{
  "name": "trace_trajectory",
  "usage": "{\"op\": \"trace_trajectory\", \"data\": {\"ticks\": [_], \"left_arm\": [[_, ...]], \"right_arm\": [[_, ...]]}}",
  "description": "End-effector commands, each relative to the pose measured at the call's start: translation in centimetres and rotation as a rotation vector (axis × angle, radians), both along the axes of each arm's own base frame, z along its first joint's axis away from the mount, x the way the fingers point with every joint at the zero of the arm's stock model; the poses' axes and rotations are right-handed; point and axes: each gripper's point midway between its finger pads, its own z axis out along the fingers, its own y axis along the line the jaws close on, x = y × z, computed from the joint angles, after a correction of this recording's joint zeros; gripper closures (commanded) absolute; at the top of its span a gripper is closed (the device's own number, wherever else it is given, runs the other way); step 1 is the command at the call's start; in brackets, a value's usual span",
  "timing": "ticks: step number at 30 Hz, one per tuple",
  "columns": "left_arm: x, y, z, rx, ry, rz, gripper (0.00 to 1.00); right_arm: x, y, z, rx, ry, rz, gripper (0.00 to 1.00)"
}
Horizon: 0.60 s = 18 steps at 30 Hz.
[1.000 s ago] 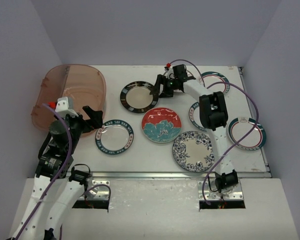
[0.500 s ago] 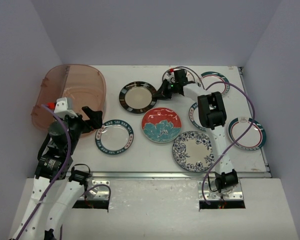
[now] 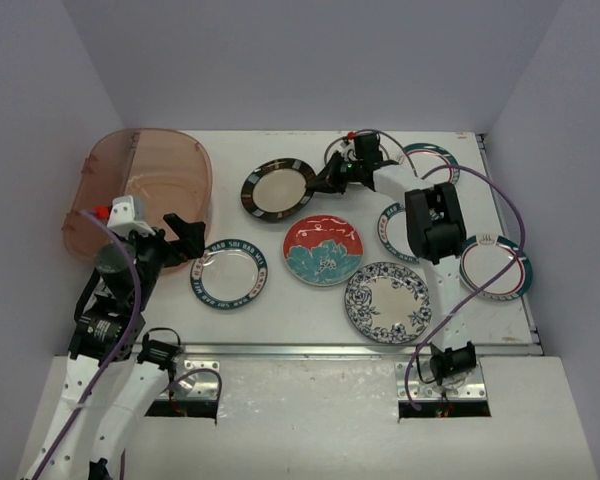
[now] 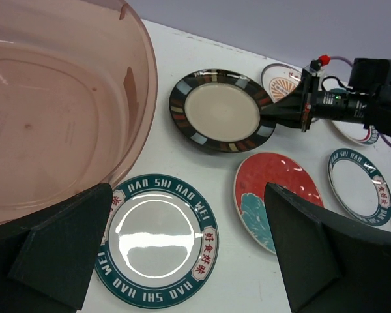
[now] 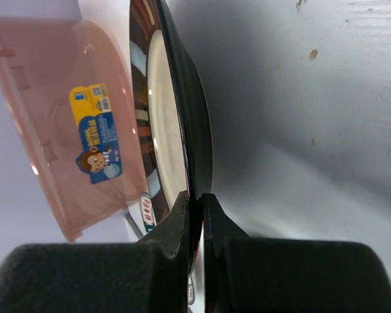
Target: Place the plates into the plastic bin on the countertop
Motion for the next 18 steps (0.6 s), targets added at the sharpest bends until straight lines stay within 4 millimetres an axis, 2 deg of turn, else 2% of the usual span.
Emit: {"op": "trace_trajectory", "data": {"ticks": [1,4,5,7,11,12,14,15,18], "left_arm": [[1.2,-2.0,1.7,-0.030,-0.009,-0.093,0.00],[1.6,-4.5,3.4,-0.105,-0.014,-0.205,0.00],[1.9,-5.1,3.8,-0.125,-0.011,-0.228,0.00],[2.7,-6.7,4.7,-0.176,0.011,-0.293,0.00],[4.8,-8.4,4.2,-0.207,0.097,-0.352,0.00],[5.0,-8.6,4.4,-0.209,0.098,-0.358,0.00],[5.7,-9.7,4.0,-0.234,0.124,-0.410,0.01],[6.1,-10.3,4.0,-0.251,0.123,-0.435,0.03],[6.5,-11.8,4.6,-0.313,0.112,-0.509,0.17]], "right_arm": [[-0.1,-0.6,16.5,0.143,-0.335,0.060,1.00],[-2.9,-1.3,19.5,0.148,-0.389,0.093,1.00],[-3.0,-1.4,19.5,0.148,-0.389,0.093,1.00],[-6.0,-1.5,21.2,0.178,-0.422,0.165,1.00],[-9.6,-1.7,25.6,0.276,-0.516,0.296,1.00],[-10.4,-1.8,25.8,0.300,-0.497,0.325,1.00],[-11.9,-2.1,27.3,0.357,-0.514,0.371,1.00],[-12.4,-2.3,27.9,0.369,-0.529,0.388,1.00],[-13.9,-2.5,28.7,0.384,-0.543,0.424,1.00]]}}
